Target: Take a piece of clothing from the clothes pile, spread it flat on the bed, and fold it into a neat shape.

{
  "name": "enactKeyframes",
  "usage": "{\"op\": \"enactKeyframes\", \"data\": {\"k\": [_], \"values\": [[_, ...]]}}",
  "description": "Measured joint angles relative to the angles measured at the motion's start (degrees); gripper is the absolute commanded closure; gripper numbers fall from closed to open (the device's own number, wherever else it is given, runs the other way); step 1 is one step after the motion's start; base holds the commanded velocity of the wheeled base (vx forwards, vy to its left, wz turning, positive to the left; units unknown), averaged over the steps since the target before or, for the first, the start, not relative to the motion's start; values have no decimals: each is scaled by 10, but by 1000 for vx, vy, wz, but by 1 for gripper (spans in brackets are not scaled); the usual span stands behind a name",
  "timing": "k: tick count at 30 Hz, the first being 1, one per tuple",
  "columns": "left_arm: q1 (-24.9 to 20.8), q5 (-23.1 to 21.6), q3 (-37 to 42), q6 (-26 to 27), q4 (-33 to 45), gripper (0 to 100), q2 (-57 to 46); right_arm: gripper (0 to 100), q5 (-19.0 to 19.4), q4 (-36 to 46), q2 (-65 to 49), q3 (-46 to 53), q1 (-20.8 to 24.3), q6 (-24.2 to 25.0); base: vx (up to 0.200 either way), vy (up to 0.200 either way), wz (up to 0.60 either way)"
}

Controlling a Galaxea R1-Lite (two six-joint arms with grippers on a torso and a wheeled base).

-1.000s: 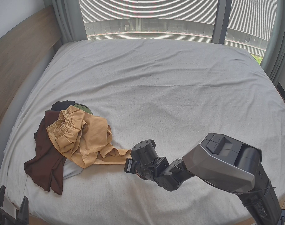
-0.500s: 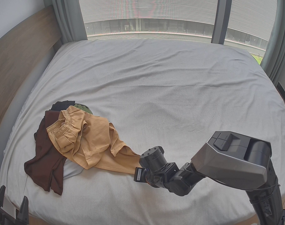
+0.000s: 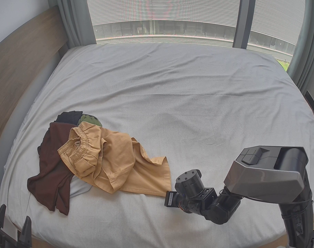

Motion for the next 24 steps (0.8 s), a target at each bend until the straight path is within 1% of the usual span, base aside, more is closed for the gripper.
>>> {"op": "enactKeyframes", "data": {"k": [11,16,24], "values": [[0,0,0,0,0,0,0,100,0,-80,-9,96,-24,-8,0,0,0],[0,0,0,1,0,0,0,100,0,-143,-13,148,-44,-23,0,0,0],[0,0,0,1,0,0,0,100,4,-189,-23,212,-72,-31,0,0,0]]}}
